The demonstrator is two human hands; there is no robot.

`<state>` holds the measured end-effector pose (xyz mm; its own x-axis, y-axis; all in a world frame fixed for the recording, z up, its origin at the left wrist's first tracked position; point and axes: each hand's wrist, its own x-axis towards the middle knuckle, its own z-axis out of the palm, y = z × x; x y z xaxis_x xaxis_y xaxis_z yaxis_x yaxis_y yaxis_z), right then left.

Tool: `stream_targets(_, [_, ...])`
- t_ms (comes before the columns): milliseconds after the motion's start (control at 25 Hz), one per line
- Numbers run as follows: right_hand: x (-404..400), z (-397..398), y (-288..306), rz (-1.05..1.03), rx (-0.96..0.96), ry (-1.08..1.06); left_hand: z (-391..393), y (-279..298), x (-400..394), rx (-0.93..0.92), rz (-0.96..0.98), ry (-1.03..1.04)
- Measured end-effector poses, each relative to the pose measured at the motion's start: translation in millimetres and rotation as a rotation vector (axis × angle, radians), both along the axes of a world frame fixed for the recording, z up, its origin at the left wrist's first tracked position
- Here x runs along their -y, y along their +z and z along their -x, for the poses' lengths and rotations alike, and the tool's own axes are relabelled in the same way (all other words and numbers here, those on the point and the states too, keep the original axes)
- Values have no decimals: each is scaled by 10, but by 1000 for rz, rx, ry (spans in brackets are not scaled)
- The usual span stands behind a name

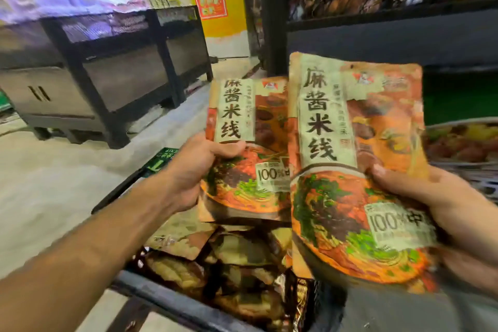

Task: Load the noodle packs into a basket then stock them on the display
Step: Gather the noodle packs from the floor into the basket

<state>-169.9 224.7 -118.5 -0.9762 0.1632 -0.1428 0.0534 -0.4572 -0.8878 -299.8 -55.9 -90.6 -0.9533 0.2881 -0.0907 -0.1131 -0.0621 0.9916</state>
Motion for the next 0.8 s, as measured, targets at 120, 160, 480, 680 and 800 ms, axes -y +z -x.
stream_targets(120, [655, 277, -8, -7, 124, 193, 250, -107, 709, 104, -55, 76])
stream_targets(160, [816, 416, -135, -19, 180, 183, 348, -191, 915, 142, -59, 85])
stream_targets(480, [1555, 903, -622, -108, 369, 93, 829, -1192, 1630, 473, 142, 113])
stream_targets(680, [1559, 1229, -484, -163, 240, -71, 1116, -1436, 1710, 523, 328, 50])
stream_targets(800, [1652, 1272, -633, -191, 368, -9, 1144, -1434, 1715, 497, 432, 66])
